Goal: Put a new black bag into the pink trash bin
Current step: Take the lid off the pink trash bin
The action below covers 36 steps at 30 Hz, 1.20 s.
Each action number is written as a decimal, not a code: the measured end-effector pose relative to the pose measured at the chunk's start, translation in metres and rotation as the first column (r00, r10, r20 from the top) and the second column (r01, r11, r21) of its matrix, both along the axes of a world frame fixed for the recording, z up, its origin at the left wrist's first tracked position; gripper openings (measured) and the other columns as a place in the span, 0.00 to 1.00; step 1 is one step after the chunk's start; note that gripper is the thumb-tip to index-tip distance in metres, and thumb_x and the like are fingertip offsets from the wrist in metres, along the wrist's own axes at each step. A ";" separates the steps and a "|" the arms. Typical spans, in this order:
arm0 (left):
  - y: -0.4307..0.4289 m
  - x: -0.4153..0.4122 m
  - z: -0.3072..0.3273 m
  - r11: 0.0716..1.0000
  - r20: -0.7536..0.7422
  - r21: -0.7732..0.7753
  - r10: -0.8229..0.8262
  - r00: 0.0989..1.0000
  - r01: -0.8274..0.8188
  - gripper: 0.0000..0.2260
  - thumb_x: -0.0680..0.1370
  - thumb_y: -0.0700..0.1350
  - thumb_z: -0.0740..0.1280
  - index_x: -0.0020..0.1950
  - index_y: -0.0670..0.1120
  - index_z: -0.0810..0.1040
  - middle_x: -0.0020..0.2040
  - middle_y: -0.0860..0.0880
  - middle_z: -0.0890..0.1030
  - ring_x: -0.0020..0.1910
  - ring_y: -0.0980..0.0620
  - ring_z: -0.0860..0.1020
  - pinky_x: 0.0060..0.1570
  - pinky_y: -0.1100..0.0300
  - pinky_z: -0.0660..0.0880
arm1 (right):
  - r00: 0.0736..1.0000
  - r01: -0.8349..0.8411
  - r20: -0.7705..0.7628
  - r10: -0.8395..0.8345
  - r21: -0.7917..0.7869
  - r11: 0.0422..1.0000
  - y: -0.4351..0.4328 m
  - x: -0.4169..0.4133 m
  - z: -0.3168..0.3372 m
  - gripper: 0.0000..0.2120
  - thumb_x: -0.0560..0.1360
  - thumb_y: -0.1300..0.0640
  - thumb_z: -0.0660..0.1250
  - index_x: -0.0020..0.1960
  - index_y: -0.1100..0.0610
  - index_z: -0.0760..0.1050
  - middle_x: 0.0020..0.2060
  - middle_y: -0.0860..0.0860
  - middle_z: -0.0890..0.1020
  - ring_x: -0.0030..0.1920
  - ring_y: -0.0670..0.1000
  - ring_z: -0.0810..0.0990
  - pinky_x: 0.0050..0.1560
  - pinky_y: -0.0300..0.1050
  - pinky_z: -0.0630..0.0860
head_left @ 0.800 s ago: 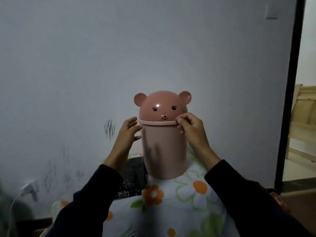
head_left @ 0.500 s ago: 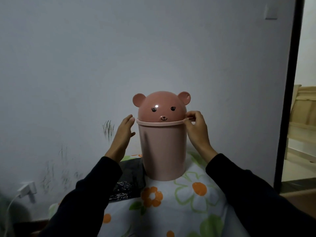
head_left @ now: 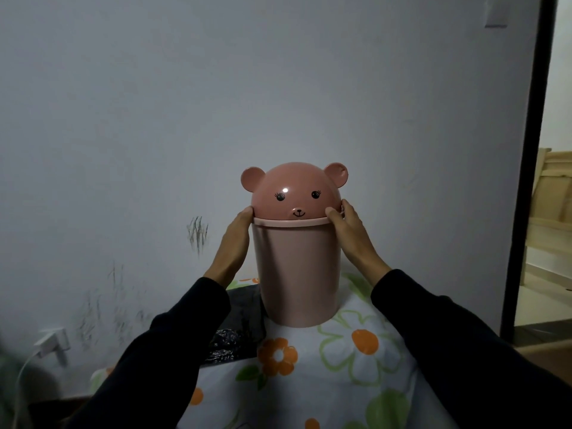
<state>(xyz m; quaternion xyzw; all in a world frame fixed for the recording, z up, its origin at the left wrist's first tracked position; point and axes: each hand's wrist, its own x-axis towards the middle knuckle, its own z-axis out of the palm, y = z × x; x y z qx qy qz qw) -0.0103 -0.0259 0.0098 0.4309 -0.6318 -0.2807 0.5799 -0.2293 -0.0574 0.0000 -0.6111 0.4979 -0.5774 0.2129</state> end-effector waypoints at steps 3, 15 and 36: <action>0.002 -0.001 0.000 1.000 -0.018 -0.003 -0.005 1.000 0.004 0.21 0.83 0.58 0.51 0.72 0.55 0.72 0.70 0.59 0.73 0.65 0.61 0.69 0.63 0.58 0.64 | 1.000 -0.016 0.011 0.017 -0.021 1.000 0.000 -0.003 -0.001 0.23 0.79 0.41 0.58 0.71 0.49 0.67 0.60 0.48 0.73 0.61 0.51 0.74 0.63 0.50 0.71; -0.001 0.000 0.002 1.000 -0.051 -0.026 0.009 0.999 -0.011 0.11 0.82 0.57 0.52 0.50 0.66 0.73 0.58 0.61 0.75 0.59 0.63 0.72 0.62 0.56 0.67 | 0.992 -0.072 0.102 0.072 -0.012 0.997 -0.004 -0.009 0.004 0.24 0.81 0.49 0.60 0.75 0.53 0.62 0.60 0.46 0.71 0.59 0.47 0.71 0.56 0.41 0.65; -0.022 0.005 0.001 0.997 -0.066 -0.054 0.053 0.996 -0.056 0.22 0.81 0.60 0.52 0.72 0.55 0.66 0.72 0.53 0.70 0.70 0.54 0.68 0.71 0.47 0.64 | 0.981 -0.097 0.164 0.100 -0.027 0.995 -0.008 -0.012 0.008 0.27 0.81 0.49 0.59 0.78 0.52 0.57 0.75 0.51 0.68 0.71 0.51 0.68 0.61 0.43 0.64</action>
